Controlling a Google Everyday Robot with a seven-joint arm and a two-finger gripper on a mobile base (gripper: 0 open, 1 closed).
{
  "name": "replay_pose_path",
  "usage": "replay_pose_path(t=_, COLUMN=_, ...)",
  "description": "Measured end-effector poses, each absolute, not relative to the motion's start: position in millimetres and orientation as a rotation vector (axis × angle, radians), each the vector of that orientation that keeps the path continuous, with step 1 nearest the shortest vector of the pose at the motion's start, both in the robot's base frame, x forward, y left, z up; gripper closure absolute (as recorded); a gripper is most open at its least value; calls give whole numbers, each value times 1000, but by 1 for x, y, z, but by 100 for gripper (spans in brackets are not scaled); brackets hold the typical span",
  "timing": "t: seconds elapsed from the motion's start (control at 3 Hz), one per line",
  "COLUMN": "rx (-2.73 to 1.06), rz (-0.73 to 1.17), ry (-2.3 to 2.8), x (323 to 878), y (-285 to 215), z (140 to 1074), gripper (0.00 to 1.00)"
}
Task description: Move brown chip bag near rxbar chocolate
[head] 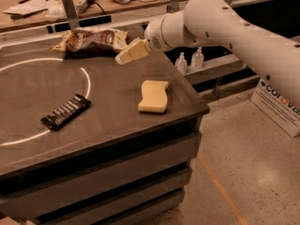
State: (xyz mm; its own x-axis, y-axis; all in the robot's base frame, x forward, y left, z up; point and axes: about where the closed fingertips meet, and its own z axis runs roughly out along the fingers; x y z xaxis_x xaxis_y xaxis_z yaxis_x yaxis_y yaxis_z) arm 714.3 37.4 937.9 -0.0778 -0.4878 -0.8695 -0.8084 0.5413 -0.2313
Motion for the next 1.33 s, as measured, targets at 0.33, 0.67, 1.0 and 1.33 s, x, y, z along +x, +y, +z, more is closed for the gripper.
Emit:
replay_pose_path(t=0.33, rx=-1100, rz=380, ry=1729, x=749, y=63, z=919, gripper=0)
replay_pose_path(t=0.67, rx=-1126, rz=384, ry=1730, x=790, y=92, z=899, gripper=0)
replay_pose_path(t=1.0, rx=-1140, rz=378, ry=1737, x=813, y=105, z=887, gripper=0)
replay_pose_path(t=1.33, rx=-1138, rz=363, ry=1772, x=831, y=108, z=872, gripper=0)
